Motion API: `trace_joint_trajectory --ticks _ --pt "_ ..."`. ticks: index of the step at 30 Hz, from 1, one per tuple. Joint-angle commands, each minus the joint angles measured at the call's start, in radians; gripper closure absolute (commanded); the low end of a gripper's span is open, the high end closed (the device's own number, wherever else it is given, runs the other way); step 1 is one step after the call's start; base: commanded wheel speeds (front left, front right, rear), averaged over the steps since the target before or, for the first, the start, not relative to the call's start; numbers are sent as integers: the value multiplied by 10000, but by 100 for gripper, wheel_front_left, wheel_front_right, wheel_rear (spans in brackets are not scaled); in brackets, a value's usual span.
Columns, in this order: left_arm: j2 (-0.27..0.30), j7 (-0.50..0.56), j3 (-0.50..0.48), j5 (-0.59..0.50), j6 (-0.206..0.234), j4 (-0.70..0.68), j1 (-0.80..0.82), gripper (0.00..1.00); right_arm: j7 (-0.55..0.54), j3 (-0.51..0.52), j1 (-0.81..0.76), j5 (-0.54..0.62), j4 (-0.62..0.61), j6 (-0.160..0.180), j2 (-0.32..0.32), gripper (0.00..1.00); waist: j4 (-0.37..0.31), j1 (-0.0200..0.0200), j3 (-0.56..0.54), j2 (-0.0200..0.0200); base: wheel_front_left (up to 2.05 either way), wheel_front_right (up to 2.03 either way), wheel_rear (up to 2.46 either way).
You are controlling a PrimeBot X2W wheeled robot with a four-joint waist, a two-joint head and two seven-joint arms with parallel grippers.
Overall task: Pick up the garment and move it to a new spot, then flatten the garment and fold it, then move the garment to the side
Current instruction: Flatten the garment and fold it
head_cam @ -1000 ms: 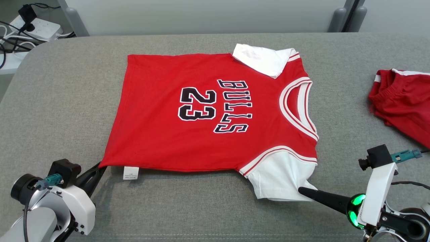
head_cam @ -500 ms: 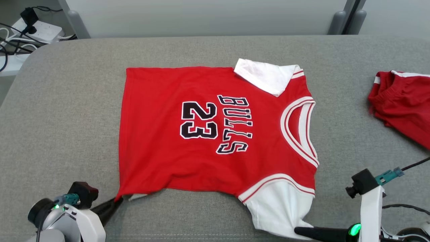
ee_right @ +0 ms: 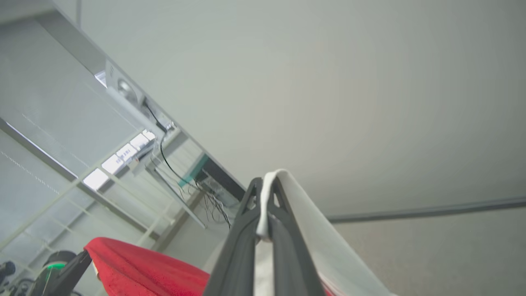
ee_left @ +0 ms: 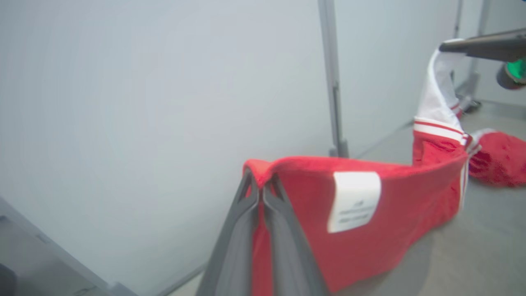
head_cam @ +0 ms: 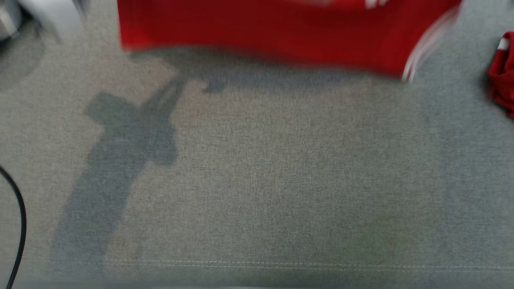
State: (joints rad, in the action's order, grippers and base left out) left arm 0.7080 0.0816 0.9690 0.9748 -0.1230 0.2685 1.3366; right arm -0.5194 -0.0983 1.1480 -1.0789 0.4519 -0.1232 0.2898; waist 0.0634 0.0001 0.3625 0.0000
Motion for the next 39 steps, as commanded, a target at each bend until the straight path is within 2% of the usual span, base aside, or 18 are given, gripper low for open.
trace_joint_trajectory --ticks 1,2,3,6,11,15,19,21,24,30,39 --pt "205 -682 -788 -443 110 459 831 100 976 607 1338 275 124 -75 -396 100 9 -1 861 0 0 0 0" --pt "-123 -1147 -725 -739 79 1057 1052 100 1719 792 2049 682 574 -75 -779 100 -1 -1 909 0 0 0 0" --pt "-386 -1382 -527 -922 28 1546 1148 100 1831 604 2431 922 909 -75 -1041 100 -26 -1 883 0 0 0 0" --pt "-864 -2074 -135 -855 -57 2673 1022 100 1360 135 2567 888 1595 -75 -1404 100 -180 -1 748 0 0 0 0" --pt "-708 -2674 829 -341 -72 3335 770 100 583 -134 2186 332 1641 -75 -1209 100 -520 -1 1172 0 0 0 0" --pt "-487 -3054 1196 -25 -74 3694 562 100 105 -195 1744 -173 1382 -75 -1081 100 -772 -1 1452 0 0 0 0" --pt "-305 -3323 1605 331 -75 4115 -10 100 -941 -420 717 -1023 731 -75 -844 100 -983 -1 1624 0 0 0 0" --pt "-103 -3407 1912 481 -75 4027 -563 100 -1954 -619 -349 -1663 -18 -75 -458 100 -1025 -1 1565 0 0 0 0" --pt "100 -3426 1938 515 -75 3492 -1171 100 -2734 -631 -1530 -2162 -772 -75 38 100 -975 -1 1356 0 0 0 0" --pt "349 -3431 1344 124 -76 2805 -2883 100 -3576 -569 -3944 -2776 -2237 -75 569 100 -805 -1 676 0 0 0 0" --pt "178 -3432 644 -438 -76 2837 -5035 100 -3773 -824 -6747 -2791 -3549 -75 453 100 -653 -1 -675 0 0 0 0"
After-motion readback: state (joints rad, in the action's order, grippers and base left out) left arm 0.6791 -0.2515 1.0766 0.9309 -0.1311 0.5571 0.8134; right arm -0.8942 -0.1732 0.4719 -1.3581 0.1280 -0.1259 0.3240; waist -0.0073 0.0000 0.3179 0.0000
